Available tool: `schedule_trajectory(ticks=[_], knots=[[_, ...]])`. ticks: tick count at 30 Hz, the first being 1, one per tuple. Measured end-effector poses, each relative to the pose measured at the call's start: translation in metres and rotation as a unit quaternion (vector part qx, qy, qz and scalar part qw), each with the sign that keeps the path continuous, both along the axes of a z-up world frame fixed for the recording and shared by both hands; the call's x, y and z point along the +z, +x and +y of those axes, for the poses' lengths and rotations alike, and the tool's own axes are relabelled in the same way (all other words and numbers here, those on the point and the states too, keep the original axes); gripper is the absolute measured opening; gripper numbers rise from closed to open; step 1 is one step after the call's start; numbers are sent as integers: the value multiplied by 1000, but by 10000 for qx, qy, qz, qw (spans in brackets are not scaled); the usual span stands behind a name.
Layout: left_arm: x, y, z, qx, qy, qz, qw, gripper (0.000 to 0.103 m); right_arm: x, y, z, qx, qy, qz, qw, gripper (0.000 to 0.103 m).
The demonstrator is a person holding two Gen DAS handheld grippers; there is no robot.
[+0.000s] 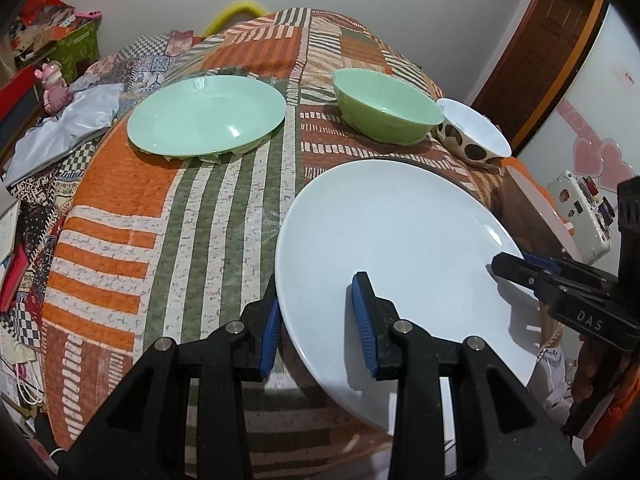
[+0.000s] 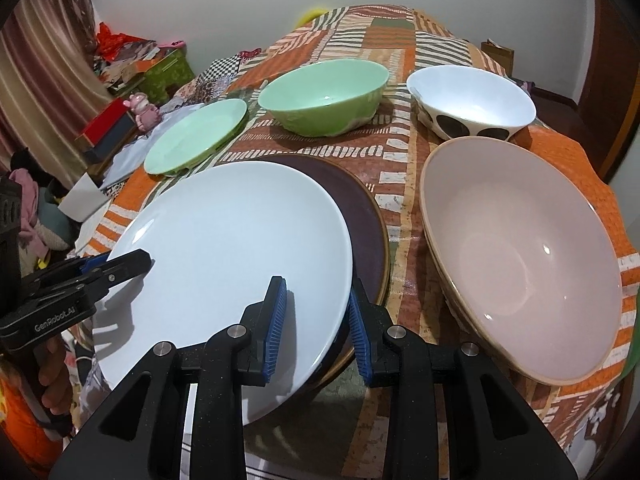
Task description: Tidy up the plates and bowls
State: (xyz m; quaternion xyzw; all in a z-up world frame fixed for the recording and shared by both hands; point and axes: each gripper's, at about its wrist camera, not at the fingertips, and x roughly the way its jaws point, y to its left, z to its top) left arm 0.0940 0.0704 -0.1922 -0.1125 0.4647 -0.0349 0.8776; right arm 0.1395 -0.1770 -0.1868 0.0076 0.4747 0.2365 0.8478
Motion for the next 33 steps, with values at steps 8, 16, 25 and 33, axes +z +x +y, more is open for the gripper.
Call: schedule_trajectory(ticks=[8, 16, 25, 33], knots=[[-3, 13, 1, 31, 16, -16, 10000, 34, -2, 3, -1, -196, 61, -72, 9998, 28], [-7, 24, 4, 118, -87, 17, 9999, 34, -1, 0, 2, -203, -72, -222, 9995, 29], [-9, 31, 2, 202, -110, 77, 9997, 34, 2, 0, -3, -199, 27, -178, 9996, 28], [-8, 34, -11, 206, 262, 43, 9994, 34, 6, -4, -10, -251, 158, -161, 9994, 28]])
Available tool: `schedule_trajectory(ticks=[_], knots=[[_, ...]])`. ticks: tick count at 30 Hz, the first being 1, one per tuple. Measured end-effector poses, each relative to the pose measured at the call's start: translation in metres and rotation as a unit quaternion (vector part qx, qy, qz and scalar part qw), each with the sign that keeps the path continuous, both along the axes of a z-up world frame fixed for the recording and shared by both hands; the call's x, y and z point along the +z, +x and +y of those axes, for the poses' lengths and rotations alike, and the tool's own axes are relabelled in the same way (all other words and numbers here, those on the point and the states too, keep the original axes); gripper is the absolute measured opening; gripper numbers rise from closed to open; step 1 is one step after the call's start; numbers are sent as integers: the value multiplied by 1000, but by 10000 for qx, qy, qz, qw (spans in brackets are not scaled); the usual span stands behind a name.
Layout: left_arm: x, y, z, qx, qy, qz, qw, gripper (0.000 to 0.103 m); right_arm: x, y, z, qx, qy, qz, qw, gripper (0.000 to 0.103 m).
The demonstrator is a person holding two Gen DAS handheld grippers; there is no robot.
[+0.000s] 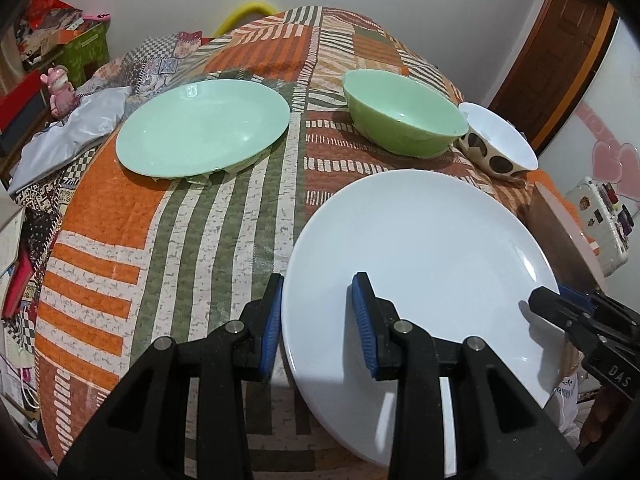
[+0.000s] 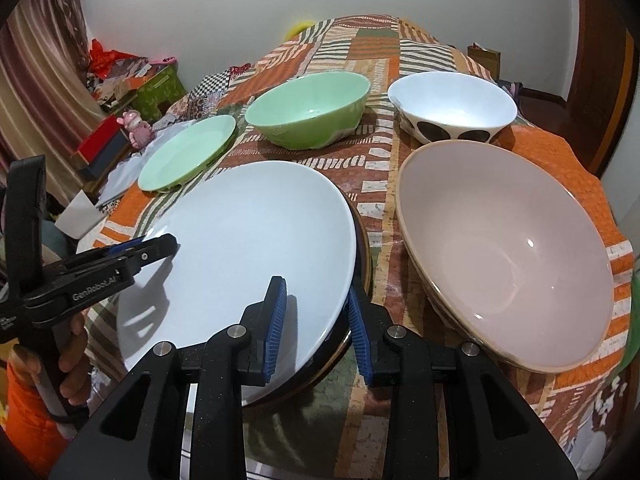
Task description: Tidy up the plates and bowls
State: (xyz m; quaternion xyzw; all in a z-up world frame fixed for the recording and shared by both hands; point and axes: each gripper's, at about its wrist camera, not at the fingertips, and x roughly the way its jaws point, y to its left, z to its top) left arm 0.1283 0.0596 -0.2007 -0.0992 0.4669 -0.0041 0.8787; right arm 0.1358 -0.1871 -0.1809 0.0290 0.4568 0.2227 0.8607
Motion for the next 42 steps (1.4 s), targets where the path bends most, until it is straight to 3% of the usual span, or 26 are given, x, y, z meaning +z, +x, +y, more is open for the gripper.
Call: schedule_trajectory(ticks=[10, 16, 20, 28, 30, 33, 35, 39, 42], knots=[[9, -5, -2, 52, 140, -122, 9998, 34, 9, -6, -2, 25, -226, -281, 9993, 29], [33, -20, 9, 197, 303, -390, 9986, 34, 26, -6, 1, 168, -105, -565, 9982, 38], [53, -28, 21, 341, 406, -579, 9969, 35, 35, 2, 10, 318, 50, -623, 9975, 38], [92, -26, 63, 782, 701, -986, 9896, 58, 52, 22, 50, 826, 27, -761, 9937, 38], [97, -20, 76, 909, 748, -1003, 9880, 59, 53, 28, 64, 947, 3, -747, 9927, 39], [100, -9, 95, 1058, 867, -991, 9856, 69, 52, 36, 83, 1136, -23, -751, 9907, 58], [100, -2, 105, 1099, 956, -976, 9845, 72, 51, 38, 95, 1202, -78, -882, 9888, 78], [88, 18, 122, 1064, 1146, -814, 9843, 72, 45, 51, 119, 1344, -259, -872, 9868, 79], [72, 33, 136, 1020, 1043, -625, 9873, 72, 36, 69, 136, 1392, -290, -628, 9878, 79]])
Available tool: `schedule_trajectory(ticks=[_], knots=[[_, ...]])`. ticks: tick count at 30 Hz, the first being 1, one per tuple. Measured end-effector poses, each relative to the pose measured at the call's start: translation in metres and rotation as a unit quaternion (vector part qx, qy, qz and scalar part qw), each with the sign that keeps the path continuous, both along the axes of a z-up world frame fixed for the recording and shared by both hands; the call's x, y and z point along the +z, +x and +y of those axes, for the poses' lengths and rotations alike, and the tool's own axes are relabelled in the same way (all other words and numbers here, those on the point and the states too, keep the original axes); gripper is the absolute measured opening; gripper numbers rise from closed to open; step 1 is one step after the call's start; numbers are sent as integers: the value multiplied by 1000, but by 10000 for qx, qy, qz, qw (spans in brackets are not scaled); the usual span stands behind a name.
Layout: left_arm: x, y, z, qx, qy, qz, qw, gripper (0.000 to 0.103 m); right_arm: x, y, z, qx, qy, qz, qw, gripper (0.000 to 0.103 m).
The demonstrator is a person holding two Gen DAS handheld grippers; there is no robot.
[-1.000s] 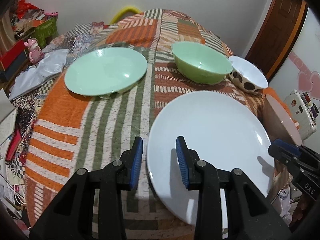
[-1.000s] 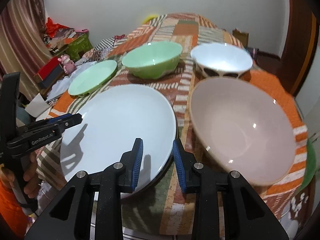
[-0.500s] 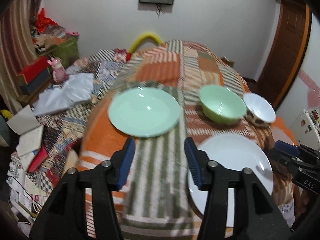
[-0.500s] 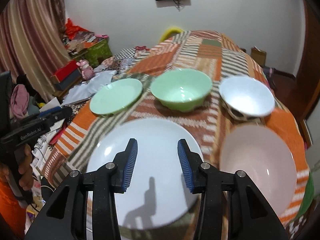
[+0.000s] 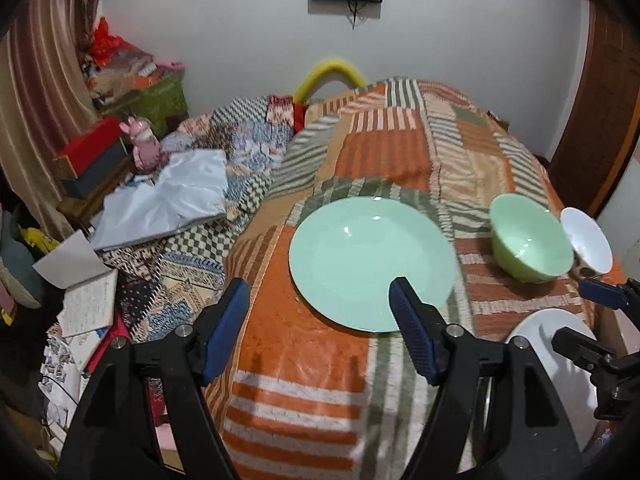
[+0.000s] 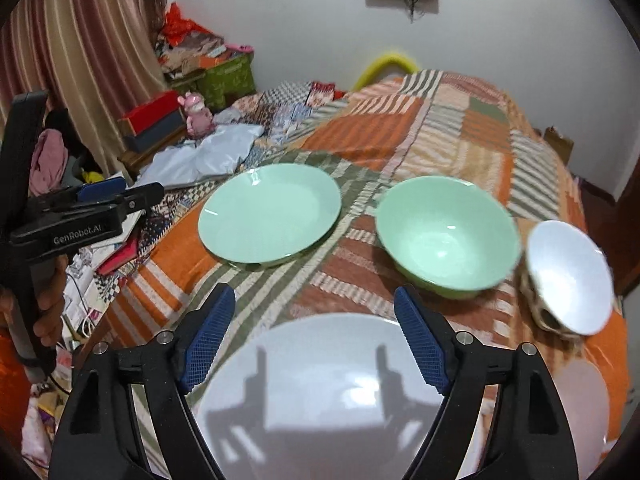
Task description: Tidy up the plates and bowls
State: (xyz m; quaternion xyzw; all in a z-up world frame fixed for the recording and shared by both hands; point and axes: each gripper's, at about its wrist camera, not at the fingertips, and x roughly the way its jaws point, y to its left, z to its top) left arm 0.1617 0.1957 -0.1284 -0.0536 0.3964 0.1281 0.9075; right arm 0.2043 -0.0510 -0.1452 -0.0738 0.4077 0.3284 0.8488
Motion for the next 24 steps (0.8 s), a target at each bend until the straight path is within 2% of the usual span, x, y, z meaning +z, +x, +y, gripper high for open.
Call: schedule_trajectory(ticks=[4, 5, 6, 8, 11, 13, 14, 16, 19, 21, 24], knots=[[-19, 17, 15, -4, -52, 175, 9998, 72, -12, 21, 19, 53, -57, 378, 9993, 79], [-24, 22, 19, -1, -45, 225, 9997, 72, -16, 26, 24, 60, -77, 483, 9988, 76], [-29, 26, 23, -6, -59, 267, 9996, 72, -19, 30, 29, 72, -112, 544, 9984, 73], [-40, 36, 30, -31, -132, 361, 9993, 72, -25, 38, 40, 124, -240, 655, 9975, 55], [-54, 48, 39, -48, -217, 460, 9987, 72, -36, 49, 53, 124, -395, 812, 9958, 48], [-62, 55, 44, -60, -249, 519, 9983, 64, -41, 55, 58, 92, -467, 917, 9947, 37], [-66, 59, 46, -66, -263, 564, 9980, 60, -45, 60, 62, 61, -506, 985, 9938, 35], [-73, 64, 50, -113, -335, 632, 9974, 49, -49, 64, 65, 28, -529, 1020, 9934, 32], [-86, 73, 57, -158, -532, 743, 9957, 37, -56, 72, 70, -44, -582, 1099, 9922, 32], [-91, 78, 60, -183, -664, 788, 9945, 31, -61, 74, 74, -78, -560, 1192, 9913, 31], [-96, 83, 60, -261, -811, 745, 9936, 27, -63, 78, 77, -120, -542, 1209, 9911, 29]])
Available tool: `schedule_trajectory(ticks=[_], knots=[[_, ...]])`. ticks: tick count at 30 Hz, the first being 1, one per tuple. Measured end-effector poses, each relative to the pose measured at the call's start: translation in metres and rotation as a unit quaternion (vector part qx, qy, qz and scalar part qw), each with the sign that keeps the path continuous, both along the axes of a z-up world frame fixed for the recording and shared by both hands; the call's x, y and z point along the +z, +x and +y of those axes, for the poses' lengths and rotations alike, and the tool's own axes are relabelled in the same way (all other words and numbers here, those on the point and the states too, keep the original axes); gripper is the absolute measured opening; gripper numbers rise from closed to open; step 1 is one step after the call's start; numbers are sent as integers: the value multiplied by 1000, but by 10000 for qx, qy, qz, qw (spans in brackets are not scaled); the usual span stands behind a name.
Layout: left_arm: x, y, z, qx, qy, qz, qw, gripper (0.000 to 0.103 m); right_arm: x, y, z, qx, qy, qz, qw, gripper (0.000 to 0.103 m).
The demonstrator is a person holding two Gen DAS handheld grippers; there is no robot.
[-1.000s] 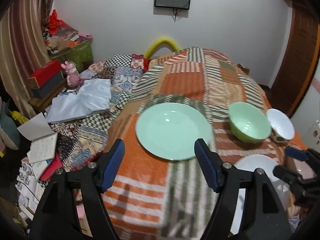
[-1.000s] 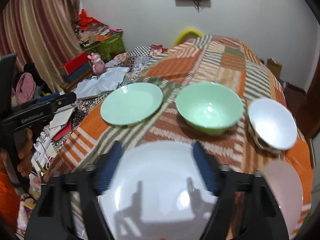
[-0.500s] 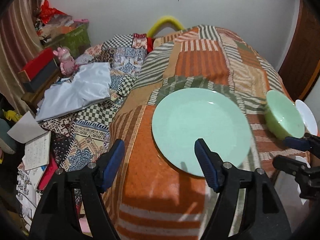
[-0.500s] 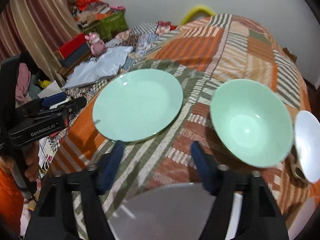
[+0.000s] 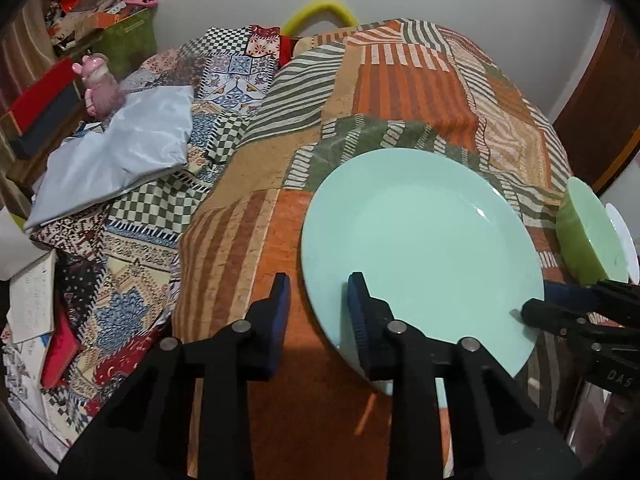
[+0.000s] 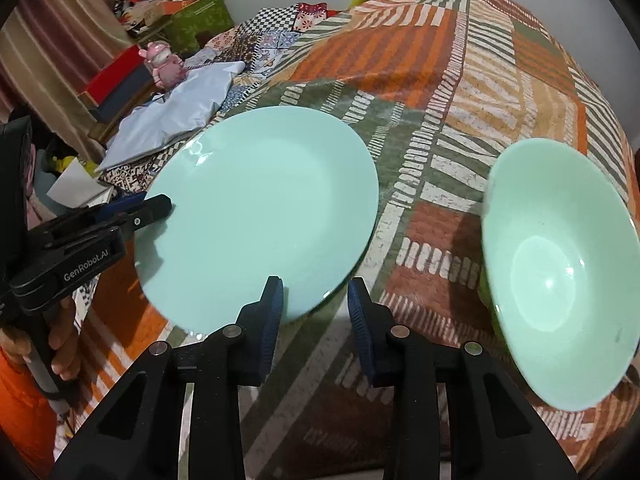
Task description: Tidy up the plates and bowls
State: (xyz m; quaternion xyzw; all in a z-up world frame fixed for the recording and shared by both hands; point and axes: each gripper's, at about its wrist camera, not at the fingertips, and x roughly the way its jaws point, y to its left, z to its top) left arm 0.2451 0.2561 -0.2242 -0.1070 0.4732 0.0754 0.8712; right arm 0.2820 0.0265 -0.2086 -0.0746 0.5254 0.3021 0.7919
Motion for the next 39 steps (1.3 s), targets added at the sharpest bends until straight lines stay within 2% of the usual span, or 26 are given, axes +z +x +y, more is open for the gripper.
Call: schedule_trajectory(ticks=[2, 5, 10, 13, 22, 26, 29, 39], knots=[[-2, 3, -1, -53, -74, -23, 10000, 23, -1, 3, 1, -30, 13, 37, 10000, 29], [-1, 2, -3, -83, -52, -41, 9999, 23, 0, 4, 0, 4, 49, 92, 9999, 29], [4, -10, 1, -66, -241, -2, 9997, 23, 3, -3, -2, 160, 139, 253, 9995, 28], [7, -26, 0, -36, -196, 51, 9998, 23, 5, -12, -4, 300, 143, 301, 9990, 28], [16, -100, -6, 118, -390, 92, 9991, 23, 8, -54, -9, 858, 80, 398, 9955, 28], [18, -118, -8, 102, -464, 123, 9988, 23, 6, -52, -12, 844, 155, 468, 9952, 28], [18, -119, -6, 172, -350, 134, 9991, 23, 5, -42, -12, 668, 249, 543, 9960, 28], [6, -98, 8, 210, -576, 156, 9980, 23, -1, -30, 4, 664, 180, 460, 9966, 29]])
